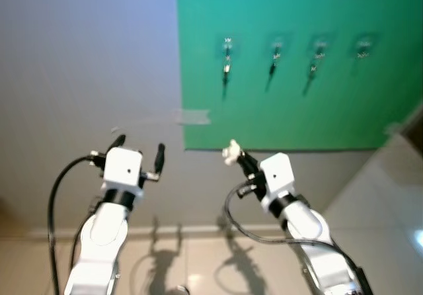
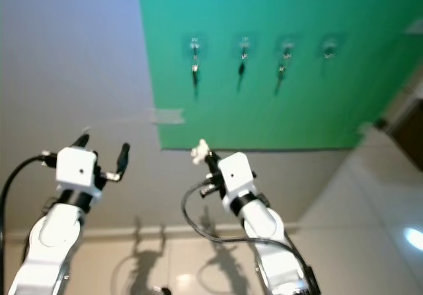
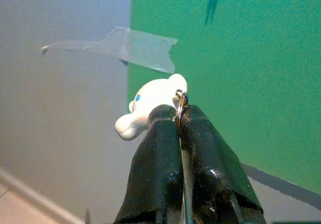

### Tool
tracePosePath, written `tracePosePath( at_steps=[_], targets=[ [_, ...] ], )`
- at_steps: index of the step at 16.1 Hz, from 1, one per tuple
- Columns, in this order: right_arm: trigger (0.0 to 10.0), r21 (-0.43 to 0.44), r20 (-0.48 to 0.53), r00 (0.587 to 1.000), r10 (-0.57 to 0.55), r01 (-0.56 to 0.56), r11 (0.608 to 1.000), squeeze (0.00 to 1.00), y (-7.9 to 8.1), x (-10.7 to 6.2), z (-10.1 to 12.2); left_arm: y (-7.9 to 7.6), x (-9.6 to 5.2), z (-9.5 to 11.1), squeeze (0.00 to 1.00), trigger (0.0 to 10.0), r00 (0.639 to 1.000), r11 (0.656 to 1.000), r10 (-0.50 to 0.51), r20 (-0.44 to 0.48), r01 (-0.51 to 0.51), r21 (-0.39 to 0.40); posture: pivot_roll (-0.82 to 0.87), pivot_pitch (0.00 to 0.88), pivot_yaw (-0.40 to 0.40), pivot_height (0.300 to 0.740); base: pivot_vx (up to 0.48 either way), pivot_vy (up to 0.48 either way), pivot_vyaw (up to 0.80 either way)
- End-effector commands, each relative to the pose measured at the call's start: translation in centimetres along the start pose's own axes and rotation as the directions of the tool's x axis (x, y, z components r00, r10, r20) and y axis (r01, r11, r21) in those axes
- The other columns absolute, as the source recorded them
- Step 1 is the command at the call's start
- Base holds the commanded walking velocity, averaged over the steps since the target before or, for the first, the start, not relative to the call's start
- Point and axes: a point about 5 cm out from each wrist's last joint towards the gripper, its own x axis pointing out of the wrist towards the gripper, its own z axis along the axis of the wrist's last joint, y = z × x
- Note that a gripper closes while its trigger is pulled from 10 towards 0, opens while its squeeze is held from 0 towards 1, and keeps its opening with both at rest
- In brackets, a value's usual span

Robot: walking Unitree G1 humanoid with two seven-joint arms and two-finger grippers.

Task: Hang keys on a hook

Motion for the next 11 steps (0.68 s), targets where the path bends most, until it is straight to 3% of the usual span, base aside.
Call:
tracePosePath(
  at_steps=[1,11],
  targets=[
    [10.0,-0.003,0.018,1.0,-0.013,0.013,1.0,0.0,-0.6,0.0,0.3,-0.2,0.4,0.3,0.0,10.0,1.0,1.0,-0.008,0.012,0.008,0.009,-0.02,0.0,-0.019,0.74,0.0,-0.27,0.8],
    [10.0,-0.012,0.065,0.998,-0.002,0.003,1.0,0.0,-0.6,0.3,1.3,-0.2,0.0,0.2,0.0,10.0,1.0,1.0,-0.009,0.014,0.009,0.013,-0.02,0.0,-0.019,0.74,0.0,-0.27,0.8]
  ],
)
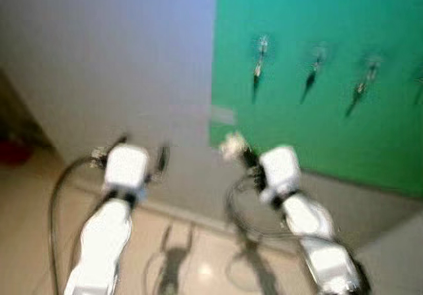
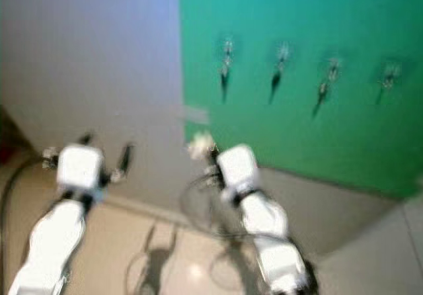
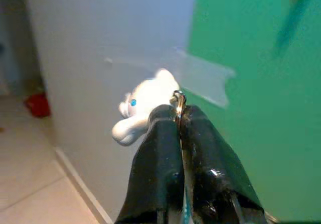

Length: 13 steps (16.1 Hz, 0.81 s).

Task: Hang keys on a hook

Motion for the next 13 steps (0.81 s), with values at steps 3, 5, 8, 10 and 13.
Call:
tracePosePath(
  at_steps=[3,5,8,10,13],
  targets=[
    [10.0,0.037,0.037,0.999,-0.029,0.028,0.999,0.0,-1.1,-0.8,0.6,-0.6,0.1,0.7,0.0,10.0,0.999,1.0,-0.024,0.03,0.024,-0.011,-0.02,0.0,-0.014,0.74,0.0,-0.271,0.0],
    [10.0,0.04,0.048,0.998,-0.038,0.036,0.999,0.0,-1.4,-0.9,0.8,-0.7,0.2,0.7,0.0,10.0,0.999,0.999,-0.032,0.03,0.032,-0.011,-0.03,0.0,-0.011,0.74,0.0,-0.27,0.0],
    [10.0,0.044,0.055,0.997,-0.061,0.059,0.997,0.0,-1.7,-1.1,0.9,-0.8,0.3,0.5,0.0,10.0,0.999,0.999,-0.048,0.025,0.048,-0.007,-0.03,0.0,-0.009,0.74,0.0,-0.273,0.0],
    [10.0,0.048,0.071,0.995,-0.075,0.072,0.996,0.0,-2.0,-1.1,1.2,-0.9,0.4,0.4,0.0,10.0,0.998,0.998,-0.055,0.023,0.055,-0.005,-0.03,0.0,-0.008,0.74,0.0,-0.27,0.0],
    [10.0,0.051,0.106,0.99,-0.091,0.086,0.995,0.0,-2.4,-0.9,1.9,-0.8,0.7,0.4,0.0,10.0,0.998,0.998,-0.06,0.025,0.06,-0.003,-0.03,0.0,-0.006,0.74,0.0,-0.271,0.0]
  ],
)
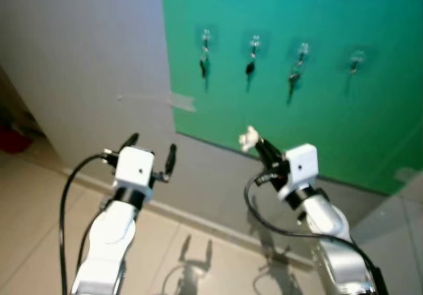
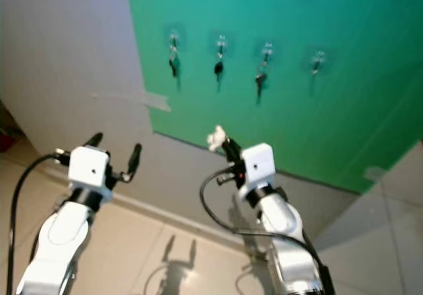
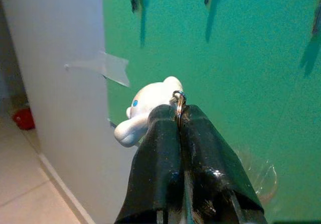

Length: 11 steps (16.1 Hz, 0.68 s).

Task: Hang keys on a hook

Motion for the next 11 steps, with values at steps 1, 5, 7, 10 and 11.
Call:
tracePosePath(
  at_steps=[1,5,7,10,11],
  targets=[
    [10.0,-0.002,0.055,0.998,-0.003,0.003,1.0,0.0,-0.1,0.2,1.1,0.0,0.2,0.1,0.0,10.0,1.0,1.0,-0.004,0.006,0.004,-0.005,-0.03,0.0,-0.006,0.74,0.0,-0.27,0.0],
    [10.0,-0.016,0.127,0.991,0.035,-0.033,0.999,0.0,-0.1,0.9,3.2,0.1,0.4,0.5,0.0,10.0,0.999,0.999,-0.029,0.025,0.028,0.017,-0.02,0.0,-0.003,0.74,0.0,-0.27,0.0],
    [10.0,-0.011,0.156,0.986,0.054,-0.053,0.999,0.0,0.1,1.3,4.4,0.0,0.7,1.0,0.0,10.0,0.998,0.999,-0.051,0.033,0.051,0.004,-0.02,0.0,-0.002,0.74,0.0,0.0,0.0],
    [10.0,0.019,0.193,0.981,0.036,-0.041,0.999,0.0,0.0,1.8,5.8,0.2,1.4,2.7,0.0,10.0,0.992,0.997,-0.077,0.103,0.076,0.016,-0.02,0.0,-0.001,0.74,0.0,0.0,0.0],
    [10.0,0.043,0.214,0.976,0.036,-0.046,0.998,0.0,0.0,2.0,6.5,-0.1,1.5,3.4,0.0,10.0,0.985,0.993,-0.116,0.127,0.117,0.004,-0.03,0.0,0.0,0.74,0.0,0.0,0.0]
  ],
)
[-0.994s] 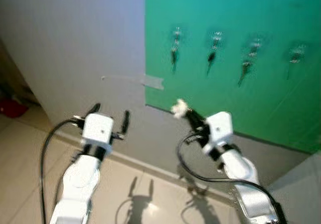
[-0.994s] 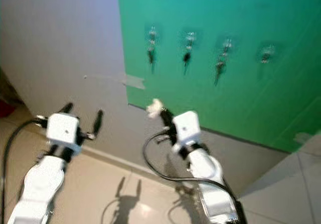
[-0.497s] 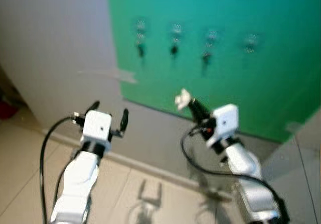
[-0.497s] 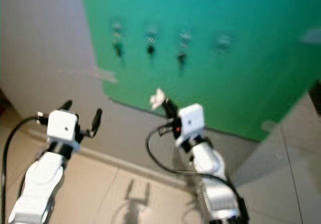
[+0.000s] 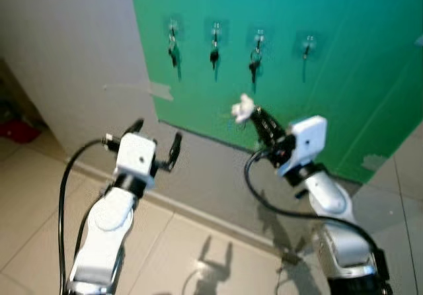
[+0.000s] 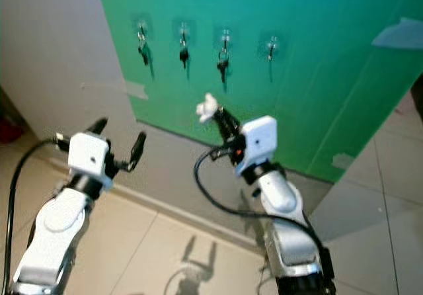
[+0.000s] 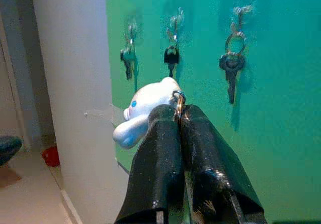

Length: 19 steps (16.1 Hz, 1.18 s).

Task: Hang keys on a hook

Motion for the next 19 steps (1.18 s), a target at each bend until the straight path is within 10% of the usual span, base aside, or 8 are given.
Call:
tracePosePath(
  at_steps=[1,9,19],
  targets=[
    [10.0,0.012,0.057,0.998,0.005,-0.005,1.0,0.0,0.0,0.8,1.7,-0.5,0.4,0.9,0.0,10.0,0.997,0.997,-0.073,0.031,0.074,-0.018,-0.03,0.0,0.004,0.74,0.0,0.0,0.0],
    [10.0,0.037,0.094,0.994,-0.051,0.048,0.998,0.0,-1.8,4.4,3.8,-0.2,1.6,2.6,0.0,10.0,0.983,0.984,-0.166,0.084,0.171,-0.055,-0.02,0.0,0.004,0.74,0.076,0.0,0.0],
    [10.0,0.274,0.215,0.956,0.199,-0.255,0.927,0.0,0.0,-0.6,4.5,-1.0,1.0,2.2,0.0,10.0,0.972,0.97,-0.224,0.075,0.23,-0.081,-0.03,0.0,0.017,0.74,0.215,0.0,-0.32]
  ],
)
